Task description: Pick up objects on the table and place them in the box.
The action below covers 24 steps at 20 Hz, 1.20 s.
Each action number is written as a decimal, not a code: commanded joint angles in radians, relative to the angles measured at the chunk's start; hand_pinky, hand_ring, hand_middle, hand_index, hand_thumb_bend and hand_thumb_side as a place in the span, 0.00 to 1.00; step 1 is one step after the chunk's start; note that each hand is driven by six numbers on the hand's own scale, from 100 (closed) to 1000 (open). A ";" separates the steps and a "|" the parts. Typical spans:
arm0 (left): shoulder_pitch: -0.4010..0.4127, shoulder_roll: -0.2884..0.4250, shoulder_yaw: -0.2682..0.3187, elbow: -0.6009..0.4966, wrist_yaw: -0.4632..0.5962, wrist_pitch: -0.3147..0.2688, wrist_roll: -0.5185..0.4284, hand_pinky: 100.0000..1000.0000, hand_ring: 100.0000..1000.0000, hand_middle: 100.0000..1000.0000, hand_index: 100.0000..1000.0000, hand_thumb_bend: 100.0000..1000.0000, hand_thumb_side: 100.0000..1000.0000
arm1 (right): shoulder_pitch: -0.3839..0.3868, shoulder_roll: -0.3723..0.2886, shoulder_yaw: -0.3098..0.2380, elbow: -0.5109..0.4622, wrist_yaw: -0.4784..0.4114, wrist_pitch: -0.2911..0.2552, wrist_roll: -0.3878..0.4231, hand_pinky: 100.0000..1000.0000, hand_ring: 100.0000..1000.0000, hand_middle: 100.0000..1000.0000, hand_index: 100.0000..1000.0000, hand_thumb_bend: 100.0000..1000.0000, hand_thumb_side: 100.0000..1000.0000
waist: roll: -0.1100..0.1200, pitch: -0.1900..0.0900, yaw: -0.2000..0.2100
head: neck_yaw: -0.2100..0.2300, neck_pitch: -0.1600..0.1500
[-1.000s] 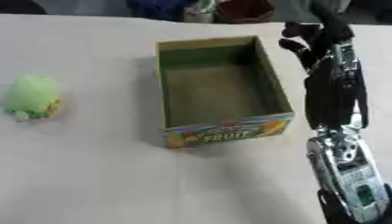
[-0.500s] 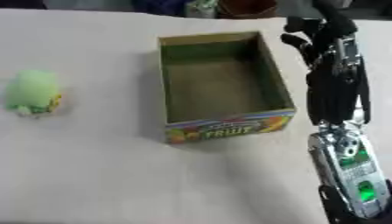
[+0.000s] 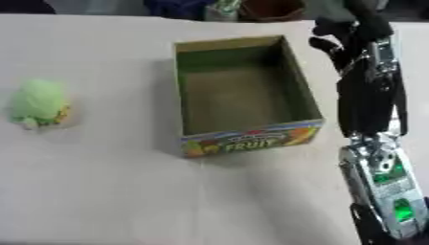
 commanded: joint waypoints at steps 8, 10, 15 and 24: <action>-0.126 0.289 -0.125 0.305 -0.424 -0.088 0.003 0.59 0.69 0.71 0.90 0.37 1.00 | -0.007 -0.030 0.005 -0.020 -0.008 -0.002 0.009 0.75 0.82 0.55 0.92 0.00 0.98 | 0.014 -0.020 -0.006 | -0.003 -0.022; -0.153 0.311 -0.149 0.375 -0.460 -0.146 -0.034 0.60 0.71 0.73 0.92 0.45 1.00 | -0.007 -0.030 0.007 -0.020 -0.009 -0.001 0.011 0.75 0.82 0.55 0.92 0.00 0.98 | 0.014 -0.021 -0.008 | -0.002 -0.023; -0.201 0.346 -0.199 0.471 -0.573 -0.242 -0.128 0.63 0.73 0.77 0.96 0.50 1.00 | -0.006 -0.031 0.009 -0.020 -0.010 -0.001 0.014 0.75 0.82 0.55 0.92 0.00 0.98 | 0.014 -0.021 -0.013 | 0.001 -0.028; -0.252 0.337 -0.279 0.604 -0.563 -0.319 -0.384 0.68 0.77 0.80 0.99 0.39 0.95 | -0.004 -0.031 0.013 -0.020 -0.012 0.001 0.020 0.75 0.82 0.55 0.92 0.00 0.98 | 0.015 -0.021 -0.021 | 0.009 -0.039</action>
